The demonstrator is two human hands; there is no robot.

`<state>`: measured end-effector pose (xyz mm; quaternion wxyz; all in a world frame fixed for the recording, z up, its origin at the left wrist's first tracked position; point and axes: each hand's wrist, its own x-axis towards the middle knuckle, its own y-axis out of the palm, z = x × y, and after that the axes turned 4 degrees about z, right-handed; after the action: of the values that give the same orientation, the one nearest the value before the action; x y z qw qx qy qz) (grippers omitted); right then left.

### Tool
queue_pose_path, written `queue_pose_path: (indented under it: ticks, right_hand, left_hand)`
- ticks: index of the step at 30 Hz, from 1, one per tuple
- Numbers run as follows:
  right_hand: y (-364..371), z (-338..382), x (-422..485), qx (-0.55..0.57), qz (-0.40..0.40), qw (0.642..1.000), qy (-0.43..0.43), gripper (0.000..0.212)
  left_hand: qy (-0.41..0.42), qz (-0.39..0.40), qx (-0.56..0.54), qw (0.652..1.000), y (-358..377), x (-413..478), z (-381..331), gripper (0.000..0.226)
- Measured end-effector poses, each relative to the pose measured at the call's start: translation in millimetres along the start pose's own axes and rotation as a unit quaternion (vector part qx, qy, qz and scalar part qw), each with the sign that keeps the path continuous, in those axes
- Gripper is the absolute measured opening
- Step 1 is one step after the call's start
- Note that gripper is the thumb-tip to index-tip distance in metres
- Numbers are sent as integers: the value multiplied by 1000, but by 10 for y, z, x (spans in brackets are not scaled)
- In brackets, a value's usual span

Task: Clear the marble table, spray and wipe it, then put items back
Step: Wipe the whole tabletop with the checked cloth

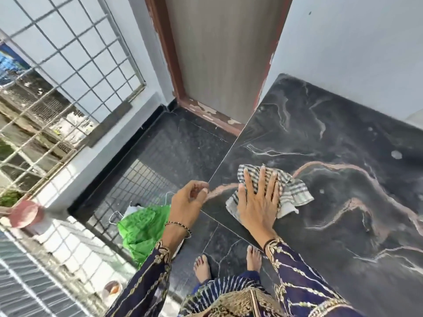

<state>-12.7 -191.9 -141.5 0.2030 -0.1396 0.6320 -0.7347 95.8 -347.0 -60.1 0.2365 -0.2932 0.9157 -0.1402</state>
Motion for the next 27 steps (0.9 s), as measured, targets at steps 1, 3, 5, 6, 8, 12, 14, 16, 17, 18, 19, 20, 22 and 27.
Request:
queue_pose_path:
  ticks: [1,3,5,6,8,12,14,16,17,18,19,20,22,27]
  right_hand:
    - [16,138,46,-2,-3,1000,-19,55]
    - [53,445,68,2,8,998,-70,54]
    - [107,694,2,15,29,990,-137,52]
    - [135,746,-55,16,37,985,-169,51]
    - [166,688,-185,4,45,974,-221,52]
    - [112,144,-514,-41,49,961,-269,56]
    - [37,-200,-612,-64,46,968,-240,55]
    - [-72,-472,-622,-72,64,975,-200,54]
    - [-107,-547,-585,-68,80,977,-186,54]
    - [-127,-570,-529,-58,96,978,-175,55]
    - [-132,-543,-457,-47,109,979,-167,56]
    - [-129,-474,-395,-34,117,979,-162,56]
    - [-103,-279,-314,-10,115,978,-173,51]
    - [48,88,-255,-23,81,948,-308,48]
  left_hand:
    - [5,1,1,1000,-62,10,8,14]
    - [14,0,1,1000,-188,9,40,14]
    - [24,-1,7,1000,-292,13,82,15]
    - [29,-1,14,999,-331,16,101,14]
    - [36,8,38,999,-389,30,127,14]
    - [36,30,50,998,-413,63,158,14]
    - [30,39,31,998,-393,87,173,14]
    - [23,47,11,999,-351,97,179,14]
    - [20,52,8,998,-323,100,177,14]
    - [20,57,9,998,-294,96,175,15]
    - [21,59,11,998,-258,101,176,15]
    - [24,58,9,998,-223,106,178,15]
    - [34,55,6,998,-151,112,183,15]
    - [54,47,17,997,-5,95,165,15]
